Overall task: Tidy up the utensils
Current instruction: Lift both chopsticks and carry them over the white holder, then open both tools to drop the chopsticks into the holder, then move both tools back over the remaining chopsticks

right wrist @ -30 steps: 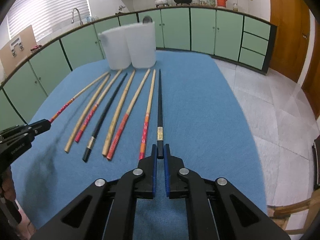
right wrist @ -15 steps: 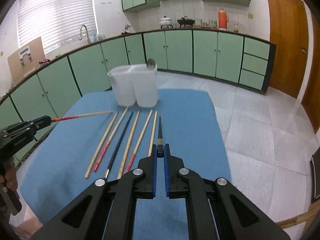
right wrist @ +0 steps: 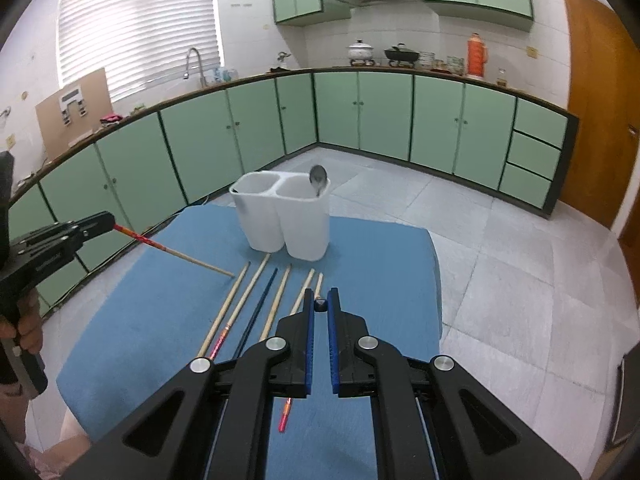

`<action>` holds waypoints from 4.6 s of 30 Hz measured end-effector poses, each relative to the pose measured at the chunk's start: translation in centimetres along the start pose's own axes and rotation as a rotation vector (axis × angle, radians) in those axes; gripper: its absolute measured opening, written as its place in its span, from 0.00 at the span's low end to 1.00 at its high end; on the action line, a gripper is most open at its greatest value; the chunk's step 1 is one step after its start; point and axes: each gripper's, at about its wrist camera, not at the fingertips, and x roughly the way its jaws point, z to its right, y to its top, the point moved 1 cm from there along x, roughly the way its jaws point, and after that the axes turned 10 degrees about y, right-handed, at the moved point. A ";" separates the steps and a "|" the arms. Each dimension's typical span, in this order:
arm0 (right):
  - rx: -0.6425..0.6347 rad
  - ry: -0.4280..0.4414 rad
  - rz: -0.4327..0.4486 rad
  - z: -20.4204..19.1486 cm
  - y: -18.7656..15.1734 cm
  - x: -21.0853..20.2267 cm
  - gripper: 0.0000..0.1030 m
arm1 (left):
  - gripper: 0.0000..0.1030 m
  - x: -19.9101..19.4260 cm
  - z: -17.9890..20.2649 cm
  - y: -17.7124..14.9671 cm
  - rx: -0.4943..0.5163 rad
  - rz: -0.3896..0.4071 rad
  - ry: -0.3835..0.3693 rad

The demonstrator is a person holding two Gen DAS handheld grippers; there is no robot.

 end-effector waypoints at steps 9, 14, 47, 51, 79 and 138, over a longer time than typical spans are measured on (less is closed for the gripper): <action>-0.041 0.055 -0.004 -0.4 3.6 -0.2 0.06 | 0.04 -0.1 -0.2 1.7 -0.001 0.016 -0.005; -0.040 0.078 0.007 -0.4 4.9 -0.2 0.06 | 0.04 -0.4 -0.3 2.5 -0.003 0.030 -0.014; -0.094 0.096 0.182 -0.7 19.5 4.6 0.06 | 0.04 5.3 3.7 15.0 -0.042 0.218 -0.047; -0.074 0.096 0.144 0.0 18.9 7.6 0.06 | 0.04 8.7 4.2 14.4 -0.034 0.161 -0.046; -0.048 0.090 0.157 0.9 14.6 6.7 0.53 | 0.46 8.8 2.4 10.4 -0.059 0.106 -0.039; 0.078 -0.092 -0.140 -4.6 -15.5 9.1 0.06 | 0.76 3.1 3.1 -16.4 0.022 -0.245 0.019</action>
